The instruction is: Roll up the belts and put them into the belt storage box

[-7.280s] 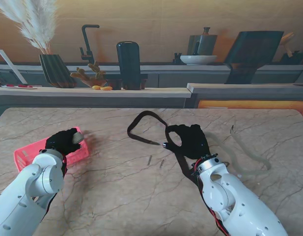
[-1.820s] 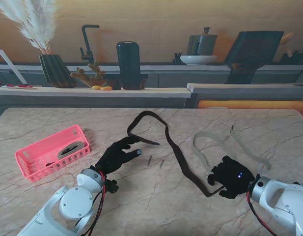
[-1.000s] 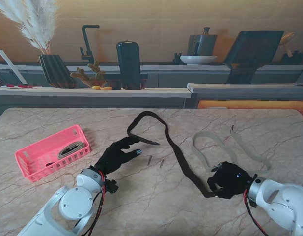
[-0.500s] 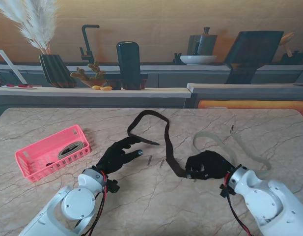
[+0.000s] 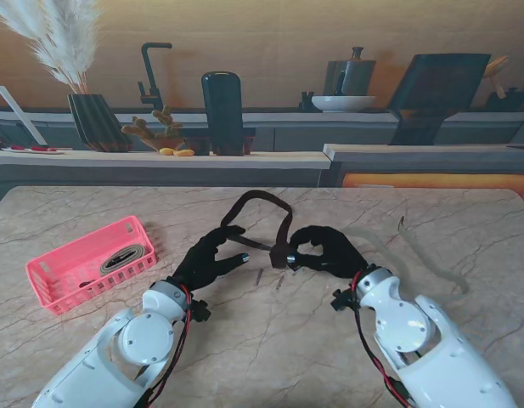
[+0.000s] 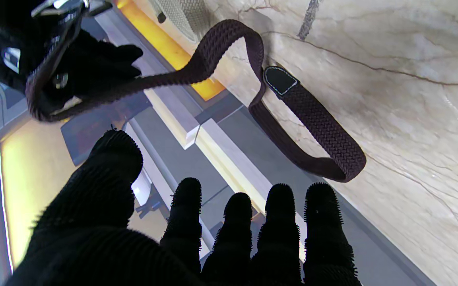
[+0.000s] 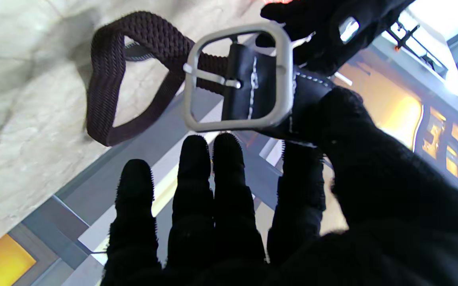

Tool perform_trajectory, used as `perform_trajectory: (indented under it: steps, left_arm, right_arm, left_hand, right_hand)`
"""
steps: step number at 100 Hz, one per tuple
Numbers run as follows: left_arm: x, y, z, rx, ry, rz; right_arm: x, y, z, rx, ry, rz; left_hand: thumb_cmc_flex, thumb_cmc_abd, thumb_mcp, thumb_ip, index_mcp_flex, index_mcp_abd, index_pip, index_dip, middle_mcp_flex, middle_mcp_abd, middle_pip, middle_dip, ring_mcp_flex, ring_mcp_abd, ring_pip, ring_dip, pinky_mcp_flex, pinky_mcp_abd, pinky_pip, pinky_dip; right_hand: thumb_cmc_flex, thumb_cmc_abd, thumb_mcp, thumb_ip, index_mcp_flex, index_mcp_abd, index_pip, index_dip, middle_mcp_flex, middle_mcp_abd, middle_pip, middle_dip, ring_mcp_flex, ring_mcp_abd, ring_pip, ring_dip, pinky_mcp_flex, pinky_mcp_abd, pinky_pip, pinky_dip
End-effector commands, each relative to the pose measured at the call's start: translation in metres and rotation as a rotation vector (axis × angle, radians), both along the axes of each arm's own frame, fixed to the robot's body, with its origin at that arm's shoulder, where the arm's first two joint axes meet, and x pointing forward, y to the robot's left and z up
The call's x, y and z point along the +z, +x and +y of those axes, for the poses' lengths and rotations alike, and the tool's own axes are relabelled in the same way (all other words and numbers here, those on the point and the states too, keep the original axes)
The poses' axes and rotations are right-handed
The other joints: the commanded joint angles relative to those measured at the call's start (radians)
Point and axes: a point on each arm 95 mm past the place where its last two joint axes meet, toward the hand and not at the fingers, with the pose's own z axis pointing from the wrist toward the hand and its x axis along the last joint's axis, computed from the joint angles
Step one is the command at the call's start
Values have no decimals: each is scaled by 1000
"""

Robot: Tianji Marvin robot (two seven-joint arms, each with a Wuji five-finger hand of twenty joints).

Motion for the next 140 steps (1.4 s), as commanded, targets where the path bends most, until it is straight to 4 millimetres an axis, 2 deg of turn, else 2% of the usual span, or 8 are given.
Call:
perform_trajectory:
  steps: [1,19,50,68,98,140]
  left_arm:
    - [1,4,-8,-3,-19,-2]
    - [0,17,-17,-8,-8,-16]
    - [-6,33,-32,-7,-30,13]
    - [-9,30,-40,-35,-84,24]
    - [-9,22,-47,-76,-140,14]
    - [-6,13,-57,-90,-235,20]
  right_arm:
    - [6,5,15,-2,46,-11]
    - [8,12,31,-43,124,-9]
    - [16,15,47,-63,201,-22]
    - [20,13,53,-82,232,-41]
    - [20,14,64,-112,278,-34]
    - [13,18,78,-149,317,-9]
  left_hand:
    - [-49,-64,80,1,-41,-2,-37,-25,-50,-38,-19,-34,-44,-46,-20,-33,-21,-62,-38,-27]
    - [-102,-140,180,-8,-108,9,-53,-64,-84,-44,-76,-89,-91,-66,-49,-75,-47,-103,-116,-65]
    - [-124,-210,286,-18,-111,-3,-118,-119,-95,-36,-101,-87,-105,-73,-44,-87,-52,-108,-141,-76]
    - [-143,-248,359,-29,-107,-10,-106,-108,-82,-62,-55,-70,-80,-86,-43,-93,-38,-103,-138,-75]
    - [-165,-271,398,-36,-118,-11,-41,-30,-15,-99,18,-48,-41,-95,-29,-94,-13,-83,-122,-66]
    - [-226,-285,397,-47,-111,-13,-78,-31,19,-82,28,-35,-12,-92,-26,-92,-2,-46,-116,-62]
  right_hand:
    - [23,55,50,-4,53,-142,58,34,-42,-4,-30,-25,-31,-7,-55,-38,-19,0,-31,-21]
    - [16,42,54,-3,57,-153,61,19,-80,3,-79,-59,-70,-4,-142,-107,-38,-3,-71,-53]
    - [4,26,56,-1,64,-173,63,-1,-113,-4,-111,-84,-110,-9,-188,-148,-53,0,-102,-74]
    - [-6,16,58,-1,67,-194,66,-15,-116,-6,-114,-91,-112,-9,-192,-160,-53,5,-106,-77]
    - [-8,12,65,-1,66,-194,76,-28,-110,-6,-106,-93,-102,-8,-178,-161,-52,9,-104,-78]
    - [-14,10,61,-2,63,-213,81,-41,-107,-9,-93,-91,-94,-11,-162,-153,-53,9,-94,-76]
